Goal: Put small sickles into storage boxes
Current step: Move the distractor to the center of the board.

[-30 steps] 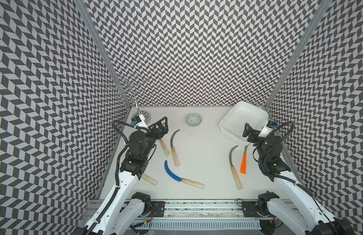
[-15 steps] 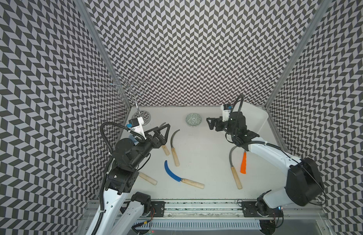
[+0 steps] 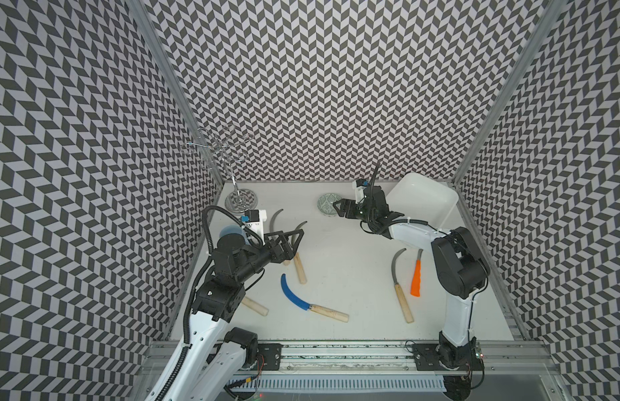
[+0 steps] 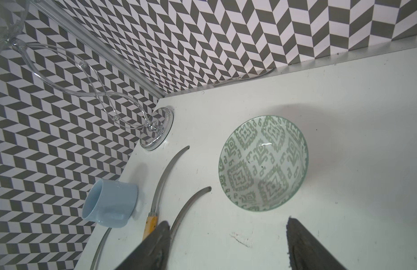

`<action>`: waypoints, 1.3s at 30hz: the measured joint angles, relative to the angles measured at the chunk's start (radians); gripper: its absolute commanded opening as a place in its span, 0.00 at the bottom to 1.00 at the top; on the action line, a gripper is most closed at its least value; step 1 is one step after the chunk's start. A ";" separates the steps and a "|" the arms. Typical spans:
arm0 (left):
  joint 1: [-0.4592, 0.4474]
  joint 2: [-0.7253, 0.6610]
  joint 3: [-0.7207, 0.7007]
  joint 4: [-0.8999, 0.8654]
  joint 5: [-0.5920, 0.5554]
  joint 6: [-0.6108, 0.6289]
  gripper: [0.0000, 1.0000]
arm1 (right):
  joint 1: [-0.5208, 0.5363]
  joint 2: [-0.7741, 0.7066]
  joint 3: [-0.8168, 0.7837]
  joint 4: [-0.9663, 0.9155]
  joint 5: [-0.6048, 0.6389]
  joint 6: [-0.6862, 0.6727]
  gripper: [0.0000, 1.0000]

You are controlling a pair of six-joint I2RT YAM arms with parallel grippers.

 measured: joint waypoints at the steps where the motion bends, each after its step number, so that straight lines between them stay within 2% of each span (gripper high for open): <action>1: 0.000 0.005 -0.003 0.000 0.001 0.006 0.99 | -0.002 0.015 0.013 0.006 0.005 0.003 0.73; 8: 0.000 0.024 -0.017 0.039 0.003 0.044 1.00 | -0.030 0.064 0.041 0.039 0.070 0.018 0.62; 17: 0.000 0.068 -0.042 0.084 0.018 0.063 1.00 | -0.055 0.170 0.175 0.005 0.166 -0.024 0.62; 25: 0.000 0.084 -0.049 0.112 0.026 0.073 1.00 | -0.053 0.293 0.372 -0.137 0.290 -0.122 0.62; 31: 0.000 0.097 -0.050 0.120 0.029 0.074 0.99 | -0.053 0.325 0.400 -0.233 0.382 -0.192 0.62; 39: 0.000 0.108 -0.077 0.150 0.037 0.070 0.99 | -0.042 0.371 0.469 -0.323 0.389 -0.232 0.62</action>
